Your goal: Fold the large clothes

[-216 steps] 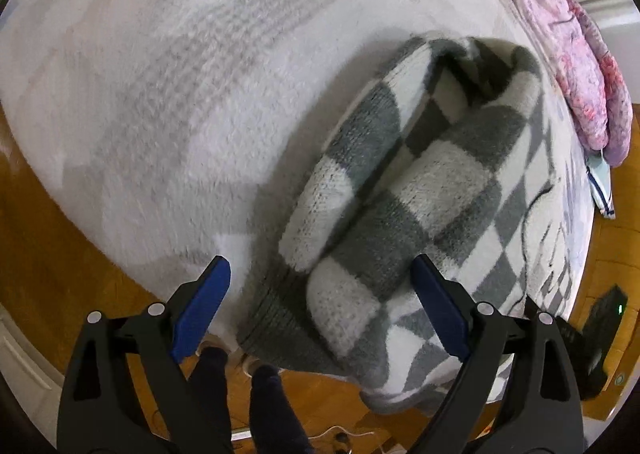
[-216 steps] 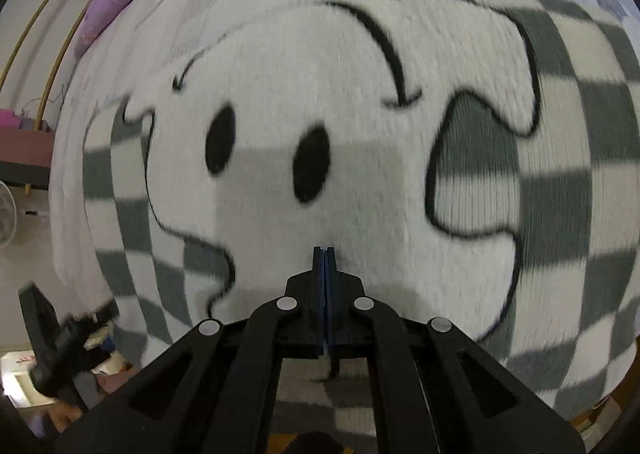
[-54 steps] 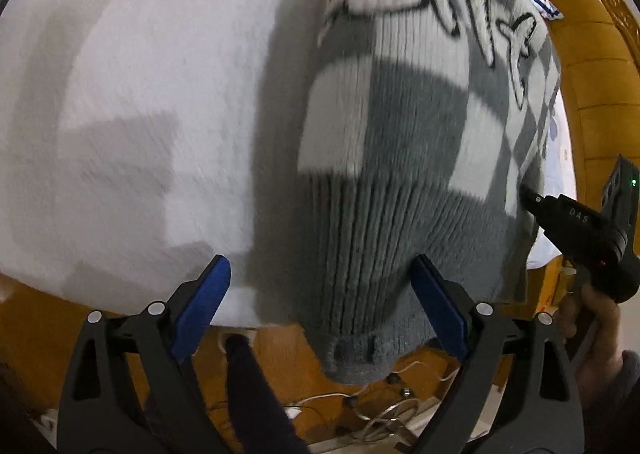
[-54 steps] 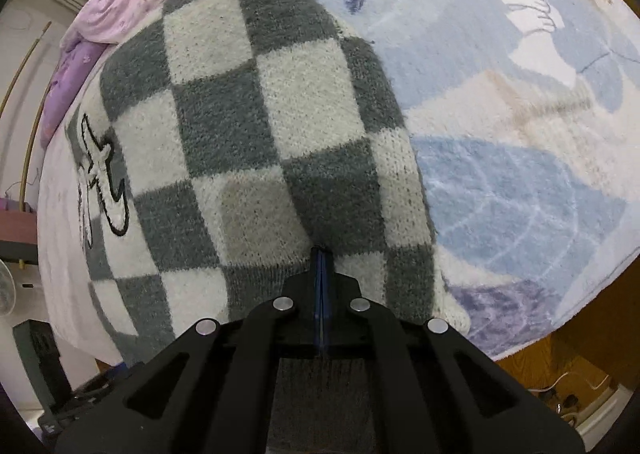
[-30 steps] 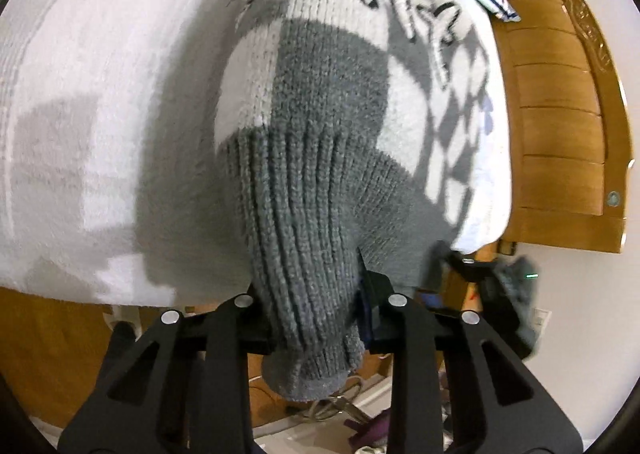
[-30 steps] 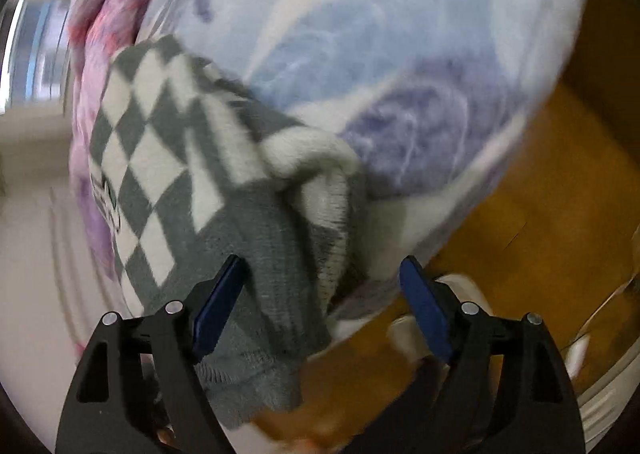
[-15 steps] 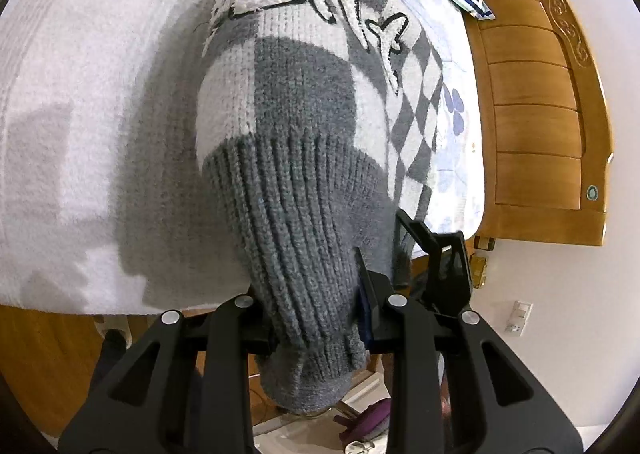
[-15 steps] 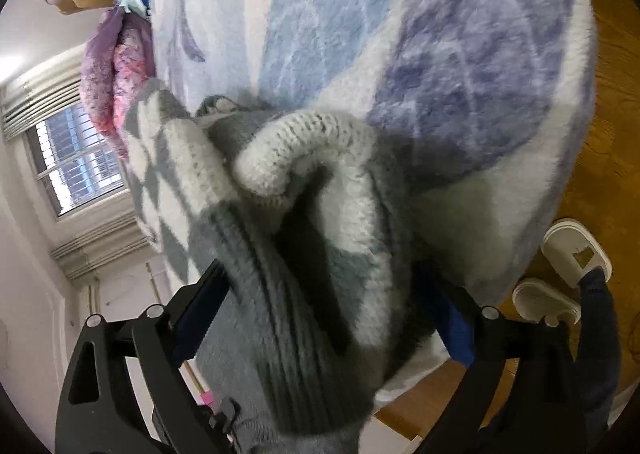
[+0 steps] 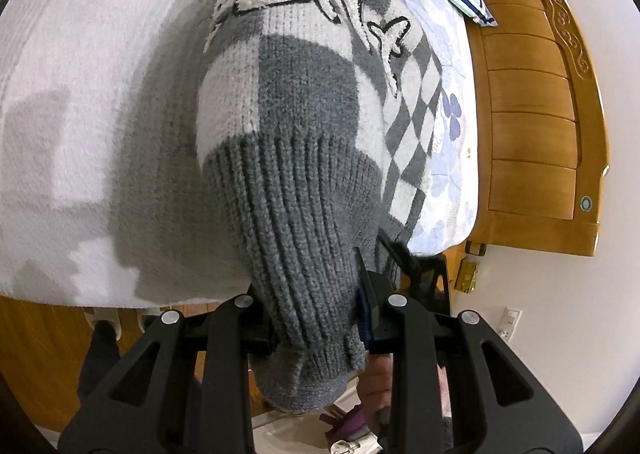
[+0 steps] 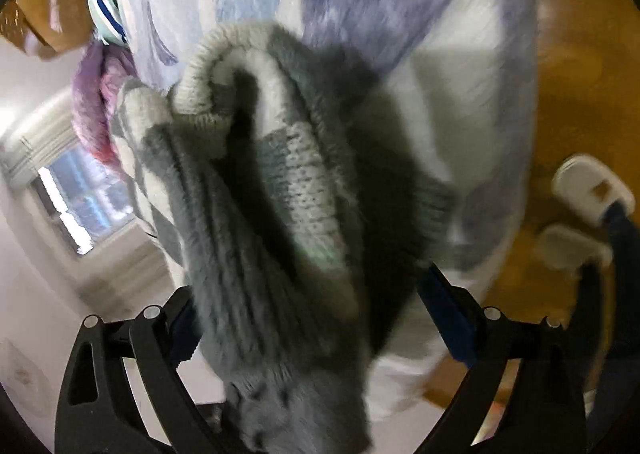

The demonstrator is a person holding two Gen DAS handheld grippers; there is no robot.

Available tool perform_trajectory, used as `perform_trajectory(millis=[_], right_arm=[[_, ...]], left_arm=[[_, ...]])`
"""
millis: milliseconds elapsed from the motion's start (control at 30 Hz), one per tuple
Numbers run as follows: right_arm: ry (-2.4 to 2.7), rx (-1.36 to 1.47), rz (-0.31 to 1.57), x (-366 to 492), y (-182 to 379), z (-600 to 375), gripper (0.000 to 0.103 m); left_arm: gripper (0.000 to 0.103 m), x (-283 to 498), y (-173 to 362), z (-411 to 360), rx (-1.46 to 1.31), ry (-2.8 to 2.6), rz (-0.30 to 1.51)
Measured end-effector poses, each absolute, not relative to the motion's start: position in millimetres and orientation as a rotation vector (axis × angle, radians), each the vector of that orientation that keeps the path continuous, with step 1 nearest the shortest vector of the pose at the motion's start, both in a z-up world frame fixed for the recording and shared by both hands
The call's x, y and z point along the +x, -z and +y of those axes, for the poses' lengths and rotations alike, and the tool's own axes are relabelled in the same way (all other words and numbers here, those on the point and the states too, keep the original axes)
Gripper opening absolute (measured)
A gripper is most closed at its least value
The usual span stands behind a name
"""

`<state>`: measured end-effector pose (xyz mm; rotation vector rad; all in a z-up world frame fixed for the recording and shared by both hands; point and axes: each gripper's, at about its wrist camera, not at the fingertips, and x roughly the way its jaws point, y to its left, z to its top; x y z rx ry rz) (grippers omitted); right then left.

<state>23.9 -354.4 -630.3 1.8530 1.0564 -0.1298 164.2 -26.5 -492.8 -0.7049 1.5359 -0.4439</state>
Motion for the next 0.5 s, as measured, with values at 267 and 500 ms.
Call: perform_trajectory(millis=[267, 500], right_arm=[[0.099, 1.748, 0.979, 42, 617, -354, 0.076], [0.063, 1.505, 1.046, 49, 581, -350, 0.046]], left_arm=[[0.029, 160, 503, -28, -0.713, 0.397, 1.560], [0.051, 160, 532, -19, -0.820, 0.238, 1.599]])
